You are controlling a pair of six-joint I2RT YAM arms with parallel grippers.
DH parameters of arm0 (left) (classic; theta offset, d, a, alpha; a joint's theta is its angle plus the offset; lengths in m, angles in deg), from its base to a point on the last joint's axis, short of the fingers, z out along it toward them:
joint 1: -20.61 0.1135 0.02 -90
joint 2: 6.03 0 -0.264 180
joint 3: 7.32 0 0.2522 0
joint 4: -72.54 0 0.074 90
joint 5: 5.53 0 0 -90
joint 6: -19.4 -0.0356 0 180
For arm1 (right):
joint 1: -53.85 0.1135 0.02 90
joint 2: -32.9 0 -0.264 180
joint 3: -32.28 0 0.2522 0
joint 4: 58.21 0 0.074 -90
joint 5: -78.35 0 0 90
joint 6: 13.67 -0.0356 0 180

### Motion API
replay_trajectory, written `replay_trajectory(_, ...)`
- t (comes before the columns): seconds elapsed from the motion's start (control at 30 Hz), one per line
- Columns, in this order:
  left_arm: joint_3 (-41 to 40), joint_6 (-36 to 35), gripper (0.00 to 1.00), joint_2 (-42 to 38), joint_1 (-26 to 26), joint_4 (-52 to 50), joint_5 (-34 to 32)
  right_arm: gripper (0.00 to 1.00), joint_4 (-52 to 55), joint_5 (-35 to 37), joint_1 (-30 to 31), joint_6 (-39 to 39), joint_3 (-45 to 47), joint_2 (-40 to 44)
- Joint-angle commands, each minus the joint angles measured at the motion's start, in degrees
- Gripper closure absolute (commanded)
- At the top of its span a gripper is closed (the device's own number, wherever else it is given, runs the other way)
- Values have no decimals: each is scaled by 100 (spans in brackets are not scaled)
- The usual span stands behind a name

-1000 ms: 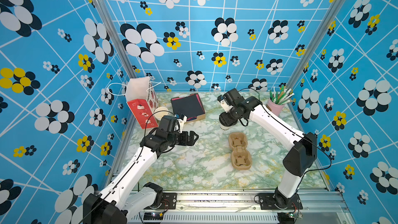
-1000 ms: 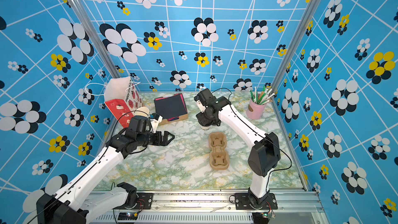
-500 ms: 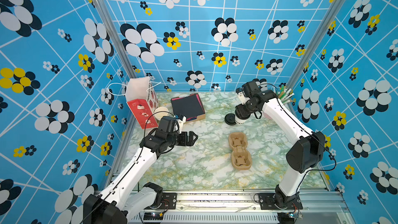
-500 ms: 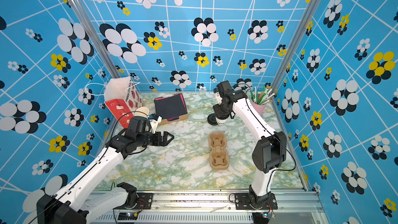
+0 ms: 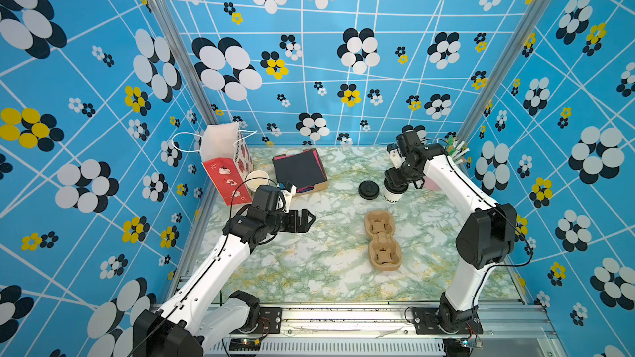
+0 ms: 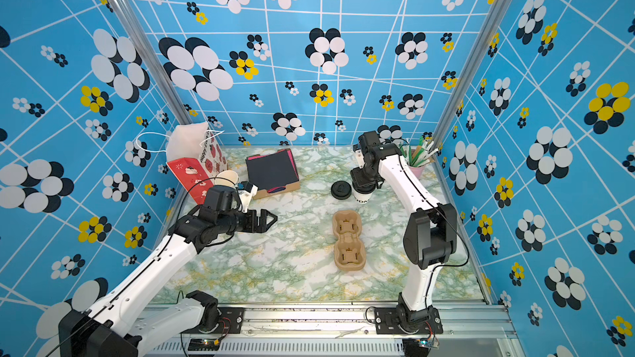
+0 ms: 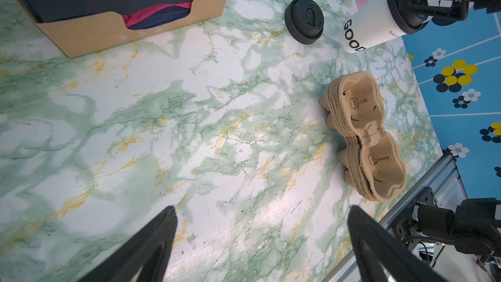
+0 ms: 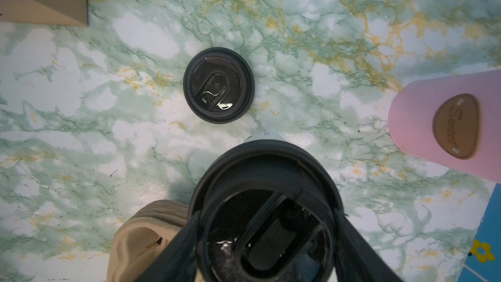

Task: Pack a coffee takeout order
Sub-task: Place the coffee cup at the middle-right of the table.

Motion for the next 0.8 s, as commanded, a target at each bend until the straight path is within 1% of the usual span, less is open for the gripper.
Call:
replay_trajectory(0.0, -98, 7, 1, -70, 67, 71, 80, 35, 71, -156, -63, 36, 123, -110)
replay_trajectory(0.33, -98, 4, 1, -88, 85, 67, 89, 33, -55, -202, -87, 16, 397, -216)
replay_trajectory(0.77, -90, 17, 1, -123, 89, 36, 97, 24, -56, -219, -95, -54, 509, -156)
